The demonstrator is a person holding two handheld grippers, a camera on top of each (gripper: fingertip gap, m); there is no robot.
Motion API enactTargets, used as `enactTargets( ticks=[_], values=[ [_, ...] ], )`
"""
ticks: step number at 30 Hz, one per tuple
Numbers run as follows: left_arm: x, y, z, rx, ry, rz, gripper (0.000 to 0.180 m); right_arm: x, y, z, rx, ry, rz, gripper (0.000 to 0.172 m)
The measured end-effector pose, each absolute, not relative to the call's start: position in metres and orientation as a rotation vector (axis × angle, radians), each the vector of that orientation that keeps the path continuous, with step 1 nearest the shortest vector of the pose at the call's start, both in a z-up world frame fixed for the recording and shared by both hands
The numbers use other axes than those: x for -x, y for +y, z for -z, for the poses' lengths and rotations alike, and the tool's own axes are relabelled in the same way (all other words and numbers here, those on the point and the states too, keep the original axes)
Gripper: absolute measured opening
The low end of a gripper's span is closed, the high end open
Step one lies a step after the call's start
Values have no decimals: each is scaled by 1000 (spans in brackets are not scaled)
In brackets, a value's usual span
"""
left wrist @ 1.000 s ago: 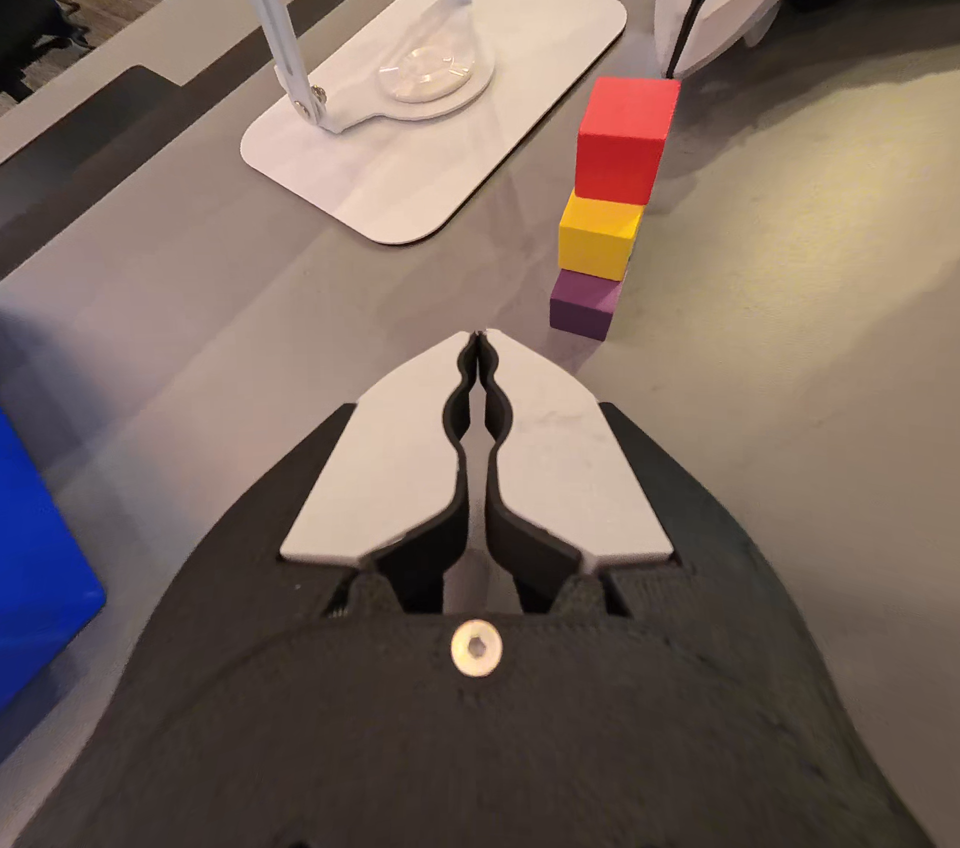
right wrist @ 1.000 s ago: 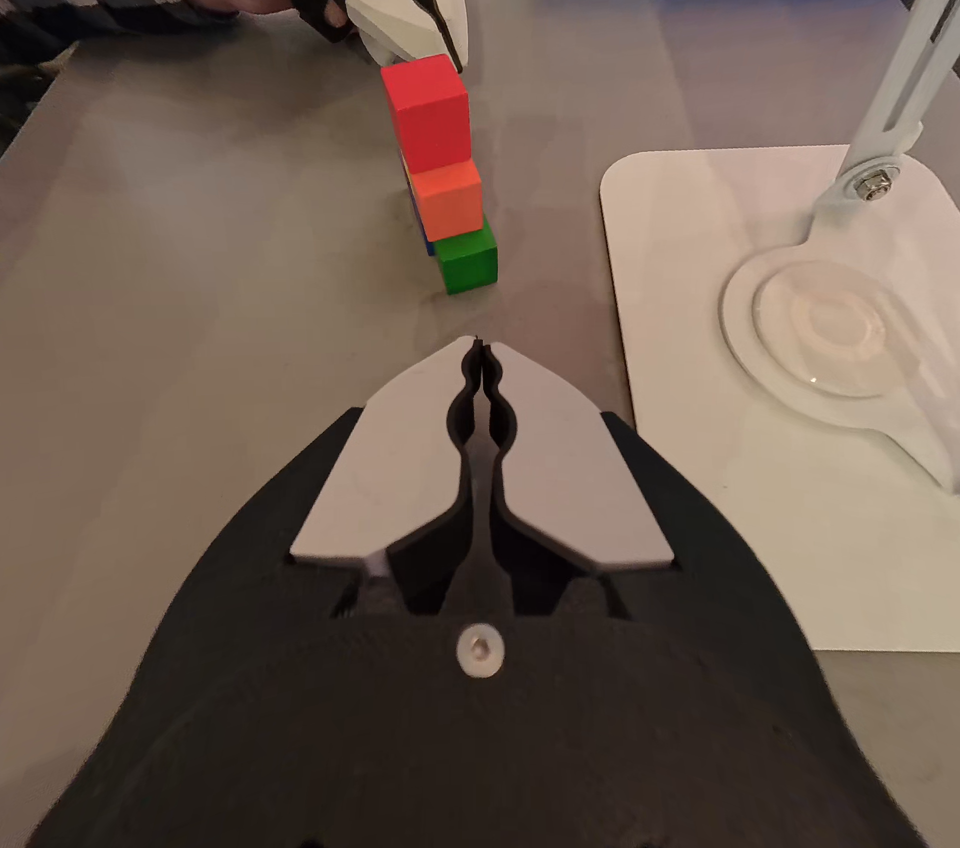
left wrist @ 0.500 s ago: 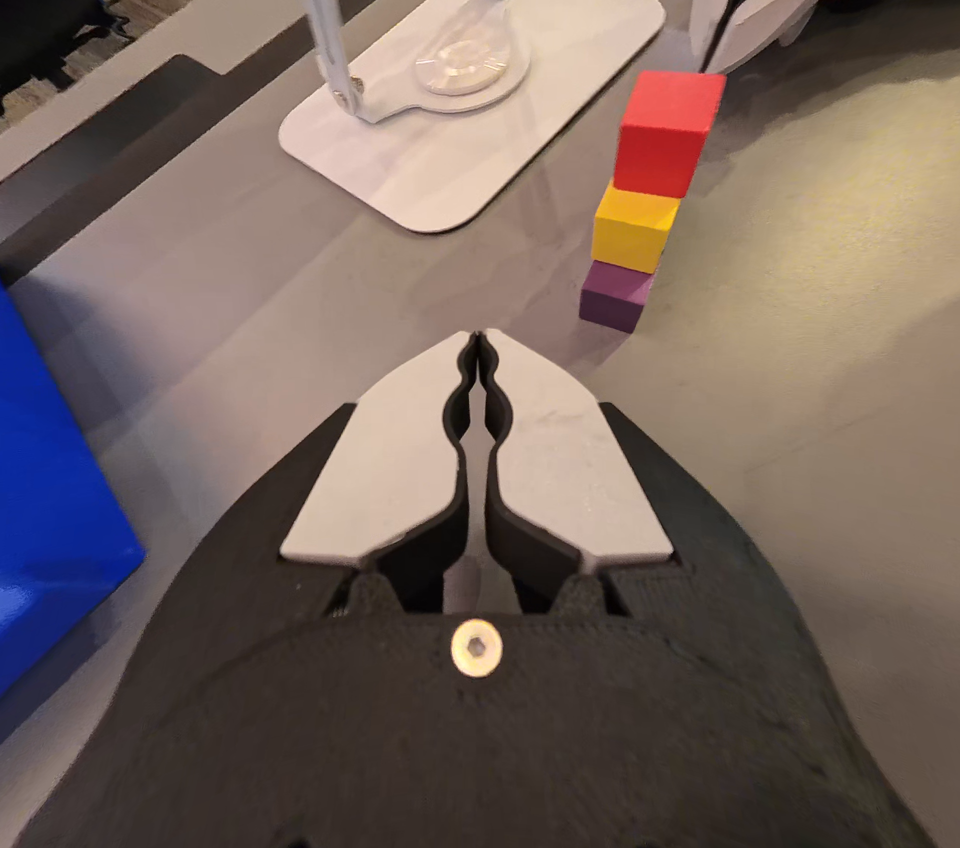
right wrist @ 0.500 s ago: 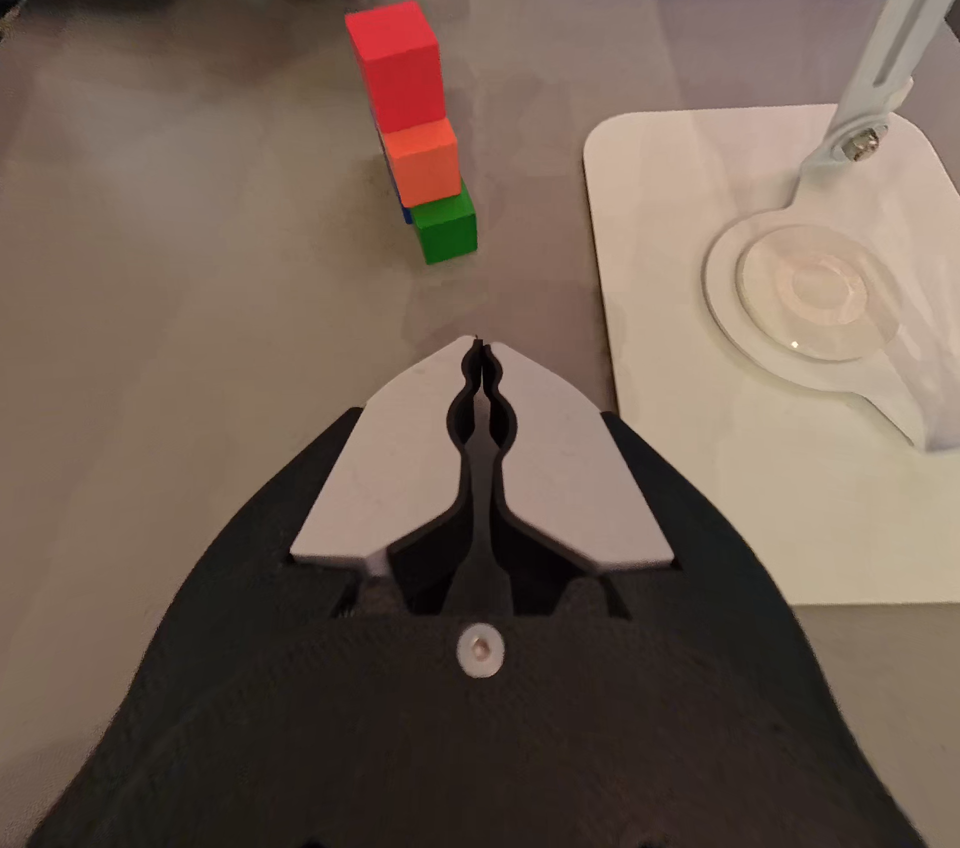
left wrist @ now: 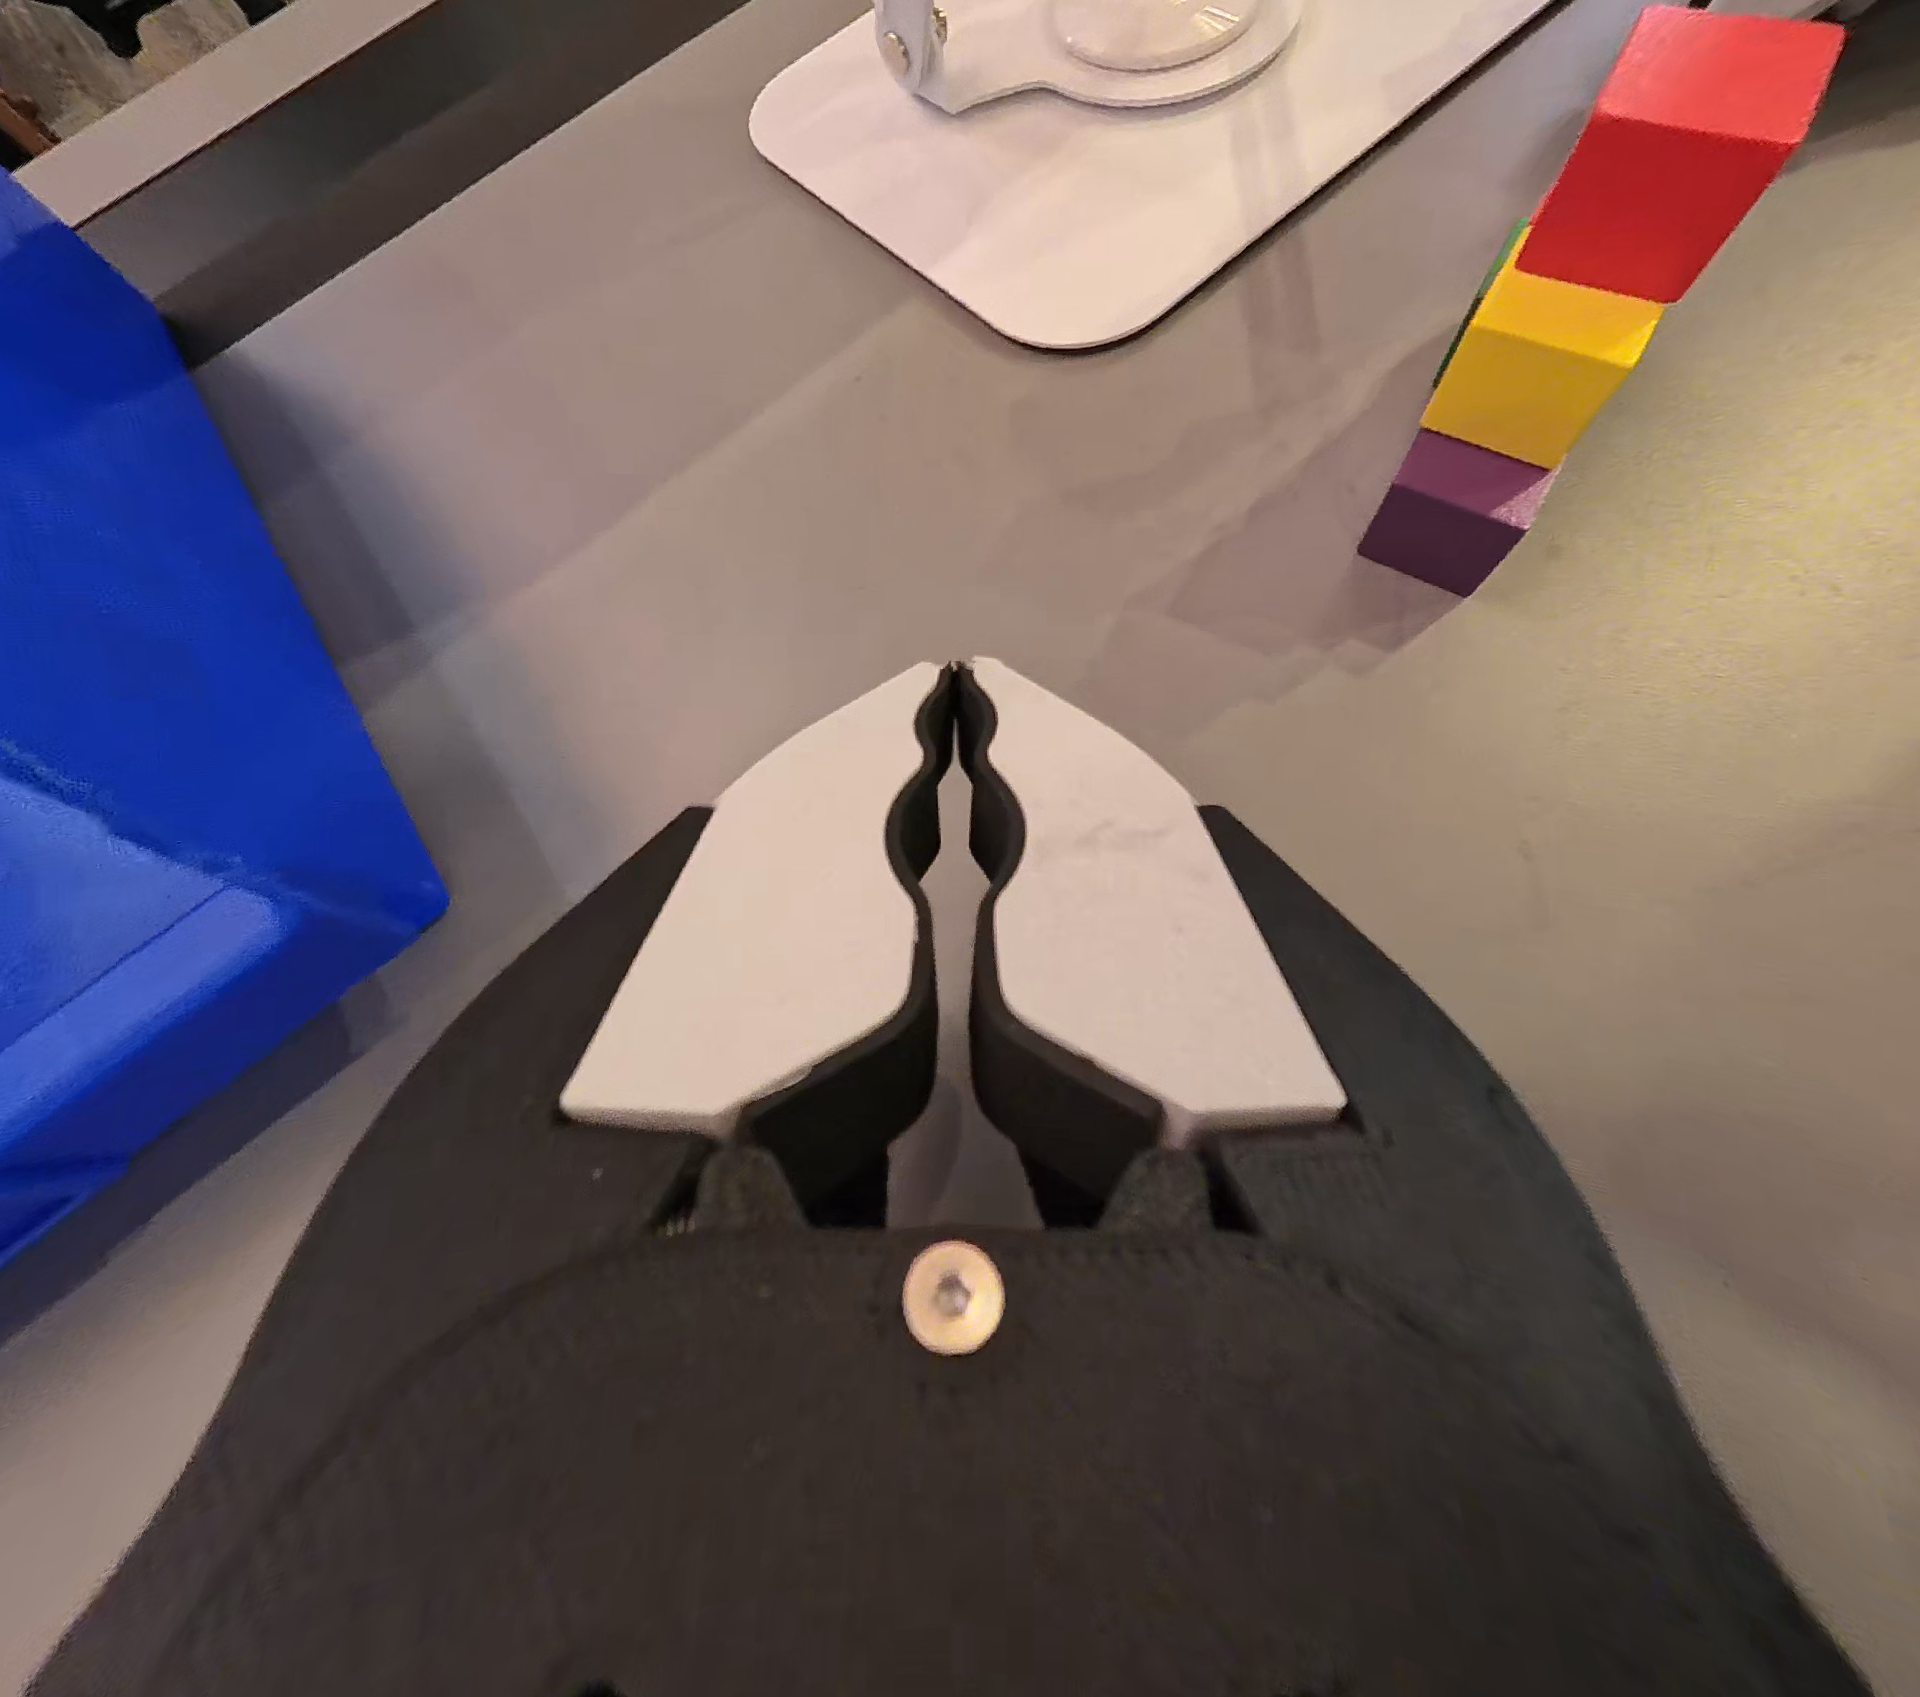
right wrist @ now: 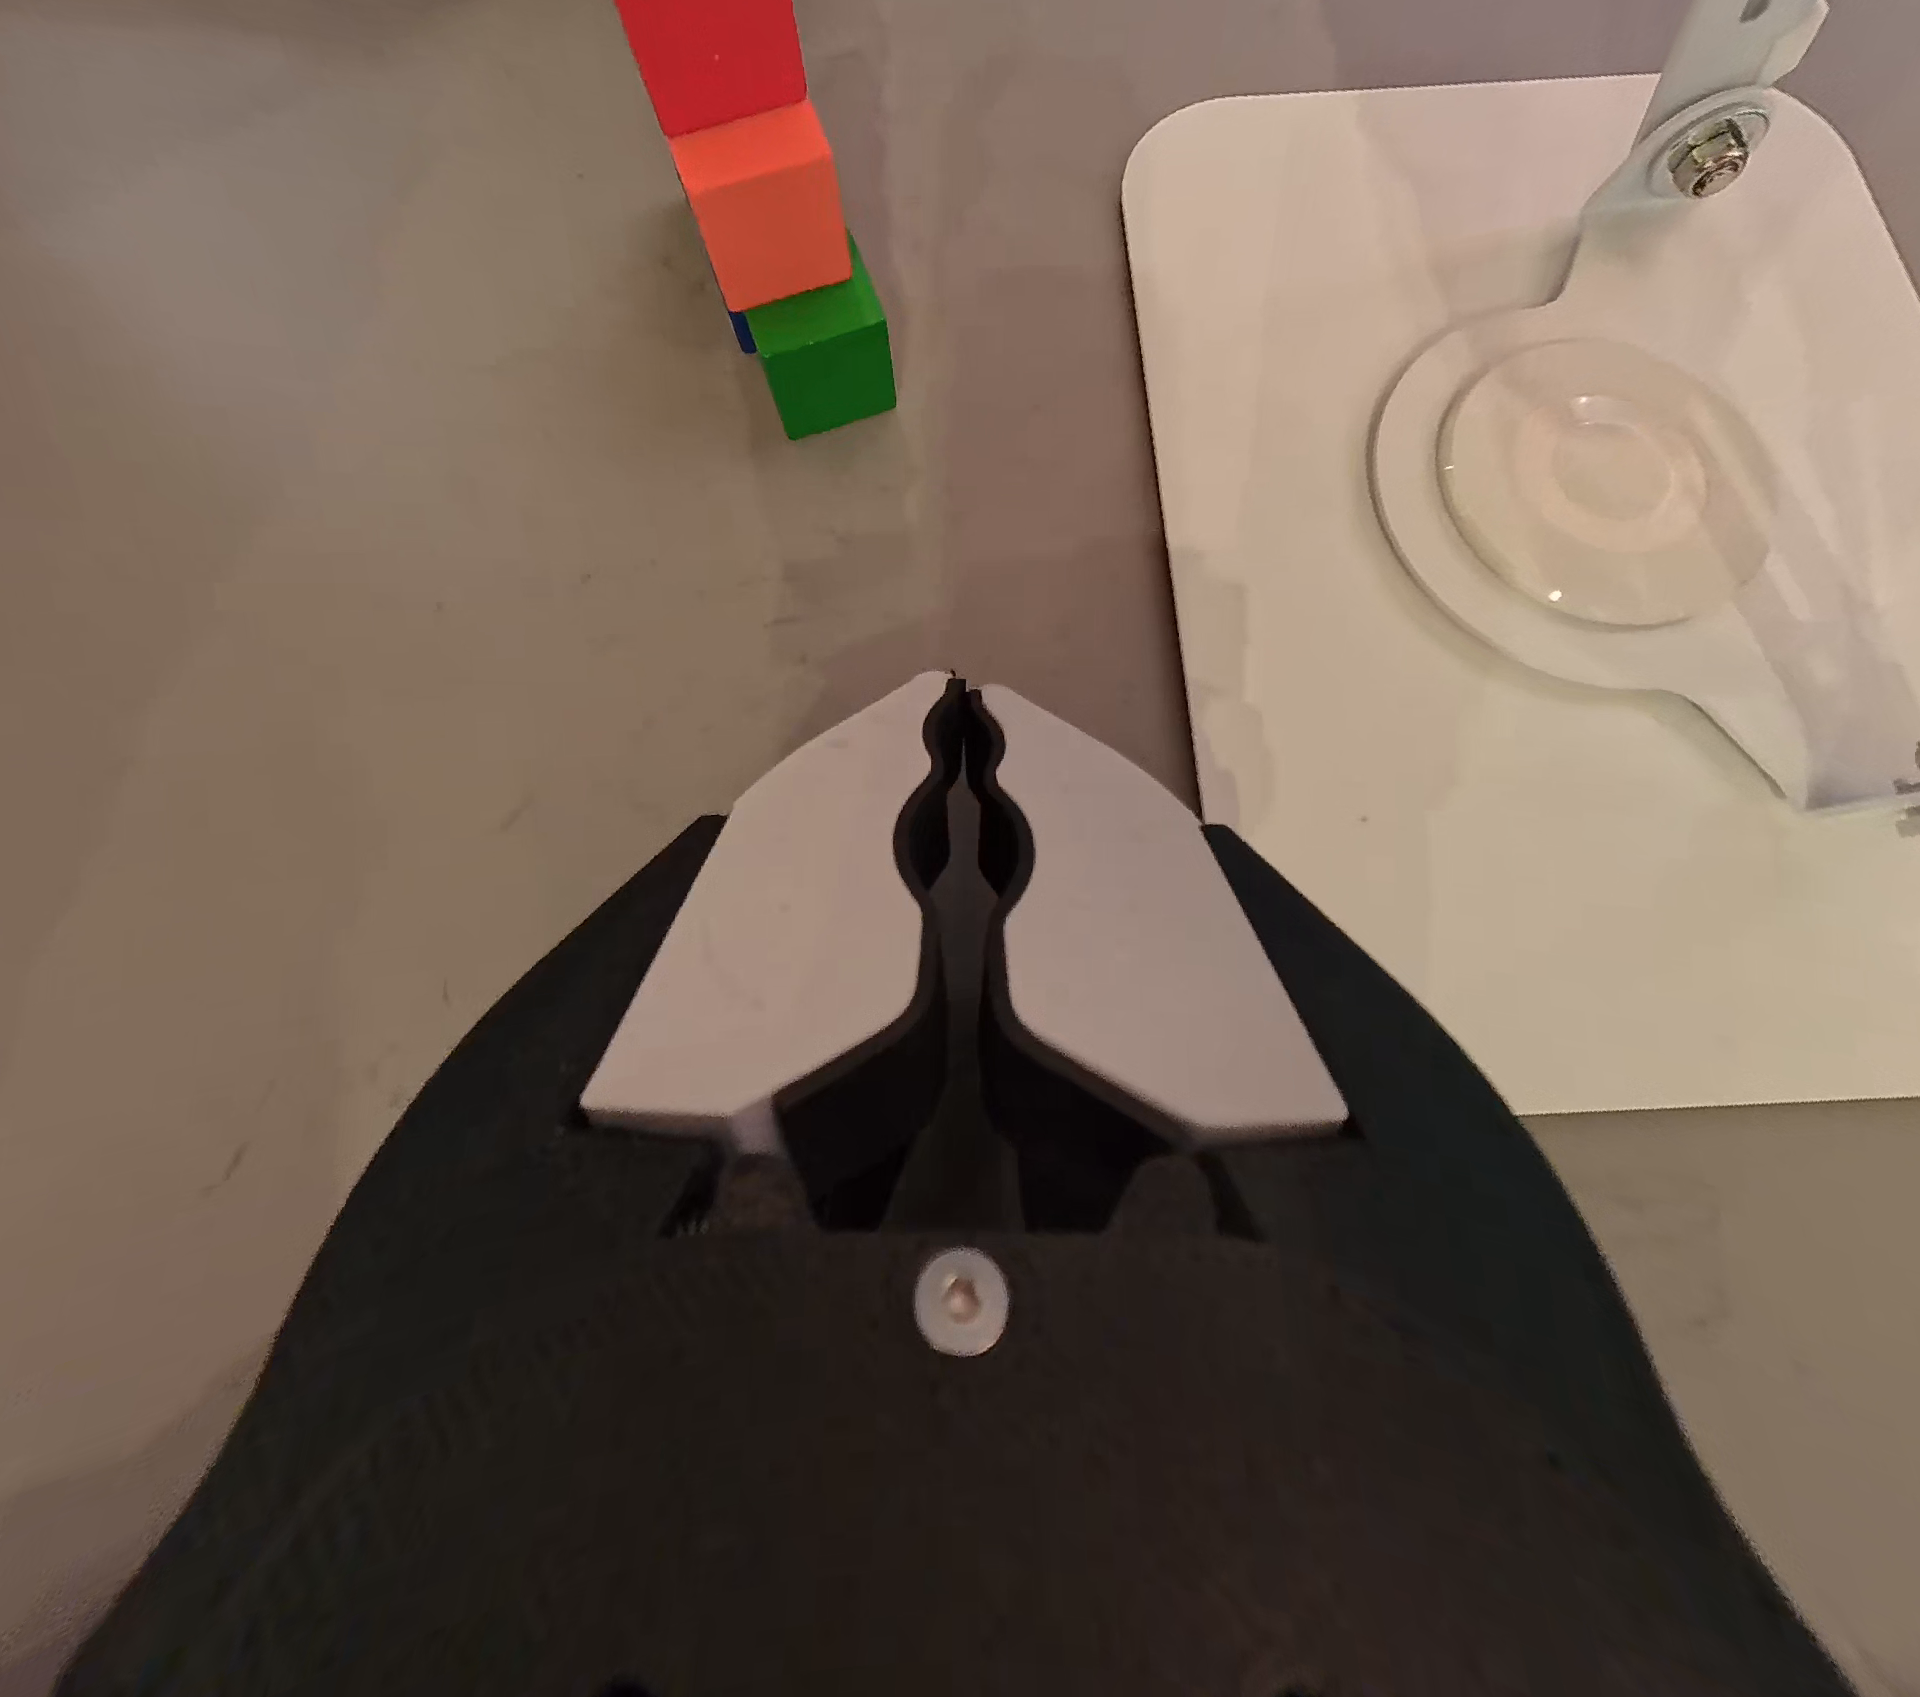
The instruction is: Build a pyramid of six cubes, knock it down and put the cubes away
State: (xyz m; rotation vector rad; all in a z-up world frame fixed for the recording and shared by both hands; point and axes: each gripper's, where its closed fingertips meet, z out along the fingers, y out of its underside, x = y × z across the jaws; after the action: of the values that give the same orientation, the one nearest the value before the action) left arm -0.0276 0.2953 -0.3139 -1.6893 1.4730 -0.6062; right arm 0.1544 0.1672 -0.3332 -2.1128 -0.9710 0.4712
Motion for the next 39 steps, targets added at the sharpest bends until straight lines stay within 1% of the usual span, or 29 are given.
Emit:
enactTargets(
  ticks=[9,14,18,22,27,33,39],
  values=[
    [59,317,293,1714,1306,566,0,-169,165,335,2135,-962,-457,0],
    [81,321,304,1794,1236,572,0,-171,164,336,2141,-965,-472,0],
    [67,317,303,1797,1251,577,0,-171,163,338,2150,-977,-461,0],
    [12,288,319,1858,1336,664,0,-171,163,337,2149,-969,-475,0],
    [-80,208,320,1745,1561,762,0,-171,163,336,2143,-972,-477,0],
    [-54,250,310,1813,1398,797,0,-181,165,331,2133,-912,-503,0],
    [-34,259,311,1812,1375,801,0,-185,166,325,2114,-868,-527,0]
  ],
)
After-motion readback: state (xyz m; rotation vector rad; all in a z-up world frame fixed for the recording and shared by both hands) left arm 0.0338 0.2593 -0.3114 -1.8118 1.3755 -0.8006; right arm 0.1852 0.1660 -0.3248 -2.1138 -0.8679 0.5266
